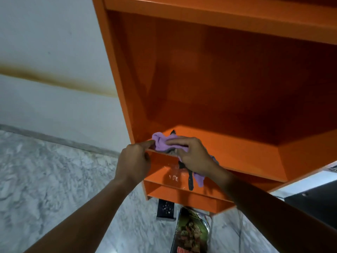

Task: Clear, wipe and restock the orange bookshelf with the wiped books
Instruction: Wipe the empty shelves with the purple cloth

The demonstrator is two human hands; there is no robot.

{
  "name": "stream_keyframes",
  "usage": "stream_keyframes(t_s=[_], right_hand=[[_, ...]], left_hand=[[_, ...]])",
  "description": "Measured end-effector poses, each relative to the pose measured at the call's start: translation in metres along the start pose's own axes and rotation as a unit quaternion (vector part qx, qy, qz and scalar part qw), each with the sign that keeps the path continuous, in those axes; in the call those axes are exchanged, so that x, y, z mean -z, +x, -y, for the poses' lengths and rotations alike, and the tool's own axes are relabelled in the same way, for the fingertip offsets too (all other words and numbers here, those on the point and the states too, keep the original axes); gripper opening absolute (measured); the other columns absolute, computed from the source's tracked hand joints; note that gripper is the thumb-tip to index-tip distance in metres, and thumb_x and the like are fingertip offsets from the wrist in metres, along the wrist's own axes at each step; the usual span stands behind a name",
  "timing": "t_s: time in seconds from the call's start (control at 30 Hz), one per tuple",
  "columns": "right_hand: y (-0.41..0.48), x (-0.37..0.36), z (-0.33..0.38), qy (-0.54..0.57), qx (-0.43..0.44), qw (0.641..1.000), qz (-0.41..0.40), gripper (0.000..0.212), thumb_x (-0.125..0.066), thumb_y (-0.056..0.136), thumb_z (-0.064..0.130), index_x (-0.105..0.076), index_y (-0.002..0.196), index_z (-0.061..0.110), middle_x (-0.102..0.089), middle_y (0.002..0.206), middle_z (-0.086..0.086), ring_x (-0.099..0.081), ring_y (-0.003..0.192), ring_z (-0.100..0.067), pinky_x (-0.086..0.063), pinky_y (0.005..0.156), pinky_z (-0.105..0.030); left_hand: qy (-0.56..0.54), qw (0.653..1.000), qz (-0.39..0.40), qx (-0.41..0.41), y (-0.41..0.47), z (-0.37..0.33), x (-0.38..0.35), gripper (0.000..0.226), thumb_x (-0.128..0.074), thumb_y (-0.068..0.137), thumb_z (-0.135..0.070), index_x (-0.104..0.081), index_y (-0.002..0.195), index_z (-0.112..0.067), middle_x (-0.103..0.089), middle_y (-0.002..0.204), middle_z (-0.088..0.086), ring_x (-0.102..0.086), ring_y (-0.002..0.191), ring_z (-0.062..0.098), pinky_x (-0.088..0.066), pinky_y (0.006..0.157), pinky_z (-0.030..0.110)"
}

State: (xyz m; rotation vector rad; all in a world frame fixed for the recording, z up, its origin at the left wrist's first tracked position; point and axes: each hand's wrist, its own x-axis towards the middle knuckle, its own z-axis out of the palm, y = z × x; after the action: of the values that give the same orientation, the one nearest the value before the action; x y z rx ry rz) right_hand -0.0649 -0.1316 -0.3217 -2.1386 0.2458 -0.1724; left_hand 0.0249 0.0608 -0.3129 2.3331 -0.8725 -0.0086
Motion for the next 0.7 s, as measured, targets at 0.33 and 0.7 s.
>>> stream_keyframes(t_s=[0.33,0.7], right_hand=[[0.133,0.016,0.010,0.045,-0.129,0.974,-0.179,0.028,-0.058,0.096,0.036,-0.062,0.121,0.024,-0.061,0.140,-0.014,-0.057,0.116,-0.021,-0.042,0.098,-0.032],[0.214,-0.042,-0.006,-0.320,-0.119,0.935,-0.102,0.081,-0.036,0.075,0.066,-0.048,0.145,0.025,-0.052,0.147,-0.010,-0.048,0.133,-0.040,-0.039,0.108,-0.059]], left_hand=[[0.054,0.989,-0.074,0.119,0.025,0.029,0.026,0.038,-0.060,0.094,-0.053,-0.072,0.118,-0.025,-0.076,0.096,-0.006,-0.072,0.080,0.018,-0.052,0.069,0.027],[0.018,0.997,-0.076,-0.021,0.034,0.065,0.010,0.029,-0.058,0.096,-0.042,-0.077,0.106,-0.023,-0.079,0.102,-0.001,-0.075,0.093,0.021,-0.062,0.078,0.041]])
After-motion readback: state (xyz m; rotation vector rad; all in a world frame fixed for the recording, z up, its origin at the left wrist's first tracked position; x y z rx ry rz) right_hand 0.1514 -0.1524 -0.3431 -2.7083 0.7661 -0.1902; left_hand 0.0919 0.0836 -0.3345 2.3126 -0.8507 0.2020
